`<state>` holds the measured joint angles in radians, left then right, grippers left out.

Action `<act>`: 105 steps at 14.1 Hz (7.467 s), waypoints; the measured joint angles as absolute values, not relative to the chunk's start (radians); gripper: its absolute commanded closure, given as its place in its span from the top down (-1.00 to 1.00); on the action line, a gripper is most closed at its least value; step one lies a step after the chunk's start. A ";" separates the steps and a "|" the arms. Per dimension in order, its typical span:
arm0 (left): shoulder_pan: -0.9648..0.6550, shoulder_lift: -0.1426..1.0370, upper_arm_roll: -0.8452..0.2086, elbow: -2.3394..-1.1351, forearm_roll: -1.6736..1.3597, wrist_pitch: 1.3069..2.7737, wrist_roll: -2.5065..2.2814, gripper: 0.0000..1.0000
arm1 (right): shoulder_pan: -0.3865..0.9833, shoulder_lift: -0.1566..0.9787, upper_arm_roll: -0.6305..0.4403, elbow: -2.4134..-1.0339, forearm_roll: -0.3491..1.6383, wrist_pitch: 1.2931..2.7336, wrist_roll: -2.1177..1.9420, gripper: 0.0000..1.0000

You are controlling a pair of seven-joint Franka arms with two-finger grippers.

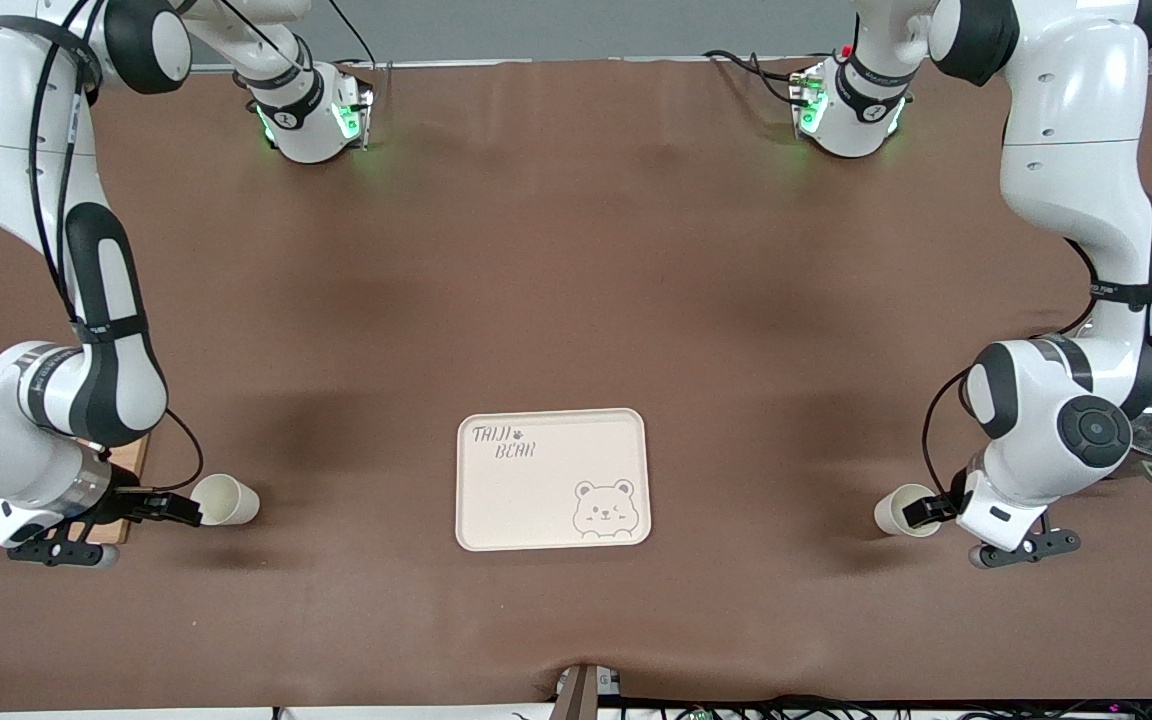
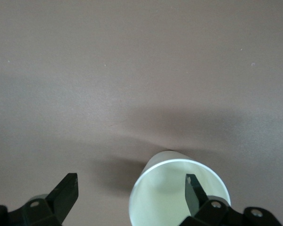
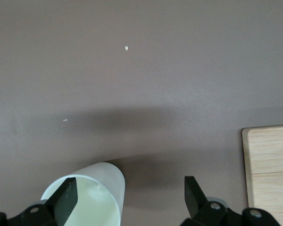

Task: Place white IKEA cup upright on tray with both arms
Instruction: 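Lower both grippers around the cups and close them on the rims, then lift the cups and carry both toward the white tray, then lower both cups upright onto the tray, then open the left gripper and withdraw it while the right gripper releases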

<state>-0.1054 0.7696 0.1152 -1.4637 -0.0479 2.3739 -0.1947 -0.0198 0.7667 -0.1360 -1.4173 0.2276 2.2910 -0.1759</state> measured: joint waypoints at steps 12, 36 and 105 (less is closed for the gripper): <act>-0.107 0.782 0.111 -1.465 -0.049 2.374 -0.244 -0.61 | -0.019 0.771 -0.135 -1.486 0.229 2.297 -0.205 1.00; -0.196 0.775 0.108 -1.339 -0.054 2.313 -0.543 -1.00 | 0.005 0.769 -0.133 -1.446 0.236 2.270 -0.194 -1.00; -0.655 0.683 0.174 -1.221 -0.050 2.085 -1.171 1.00 | 0.548 0.882 -0.129 -1.256 0.131 2.272 0.853 -1.00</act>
<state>-0.6554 0.6830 0.1743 -1.2211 -0.0500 2.0850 -1.1708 0.5478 0.8821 -0.1294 -1.2562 0.1312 2.2719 0.8526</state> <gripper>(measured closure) 0.000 0.974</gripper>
